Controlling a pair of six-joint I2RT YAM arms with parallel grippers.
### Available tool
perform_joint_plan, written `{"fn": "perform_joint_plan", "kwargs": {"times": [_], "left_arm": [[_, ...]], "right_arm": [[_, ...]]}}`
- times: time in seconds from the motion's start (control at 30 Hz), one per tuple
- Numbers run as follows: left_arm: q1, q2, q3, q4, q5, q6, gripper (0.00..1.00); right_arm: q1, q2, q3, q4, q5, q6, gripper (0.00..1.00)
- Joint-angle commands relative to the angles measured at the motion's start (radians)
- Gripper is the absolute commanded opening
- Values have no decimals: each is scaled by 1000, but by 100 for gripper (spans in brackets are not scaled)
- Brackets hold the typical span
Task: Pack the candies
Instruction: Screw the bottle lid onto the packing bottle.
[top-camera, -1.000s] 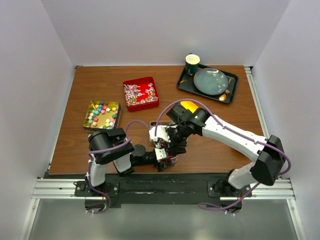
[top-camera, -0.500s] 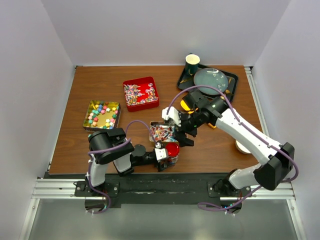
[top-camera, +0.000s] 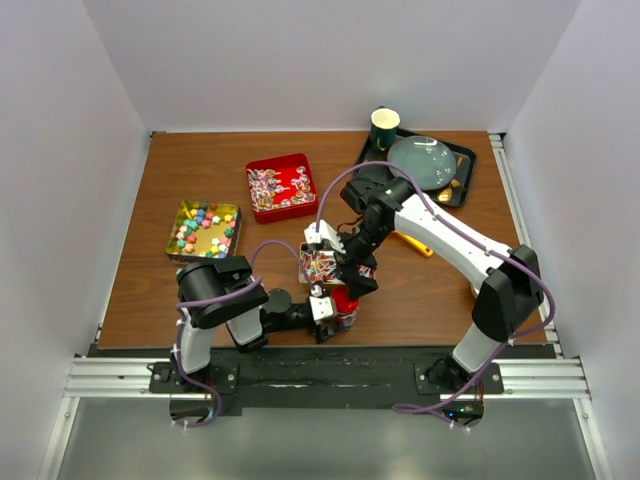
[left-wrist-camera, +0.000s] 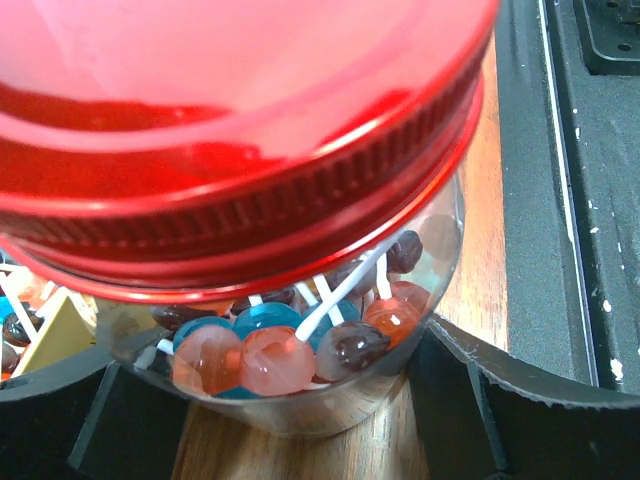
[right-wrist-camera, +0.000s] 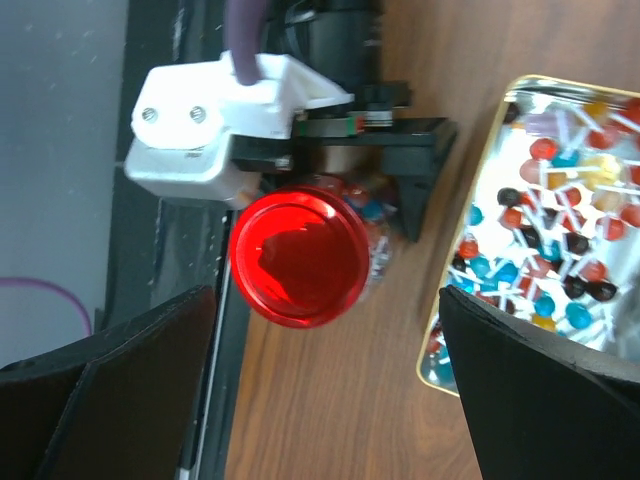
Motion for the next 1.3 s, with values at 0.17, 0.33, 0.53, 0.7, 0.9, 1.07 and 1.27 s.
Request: {"fn": "perform_joint_plan", "kwargs": {"times": [0.17, 0.33, 0.53, 0.7, 0.9, 1.07, 1.27], "left_arm": [[5, 52, -22, 165, -82, 94, 0], [5, 55, -19, 165, -86, 90, 0], [5, 59, -18, 165, -92, 89, 0], [8, 65, -11, 155, -114, 74, 0], [26, 78, 1, 146, -113, 48, 0], [29, 84, 4, 142, -109, 45, 0], [28, 76, -2, 146, -80, 54, 0]], "right_arm": [[66, -20, 4, -106, -38, -131, 99], [93, -43, -39, -77, -7, -121, 99], [102, -69, -92, -46, 24, -94, 99], [102, -95, -118, -47, 65, -66, 99], [102, -168, -195, -77, 104, -32, 99], [102, -181, -224, -84, 114, 3, 99], [87, -210, -212, -146, 145, 17, 98]]}}
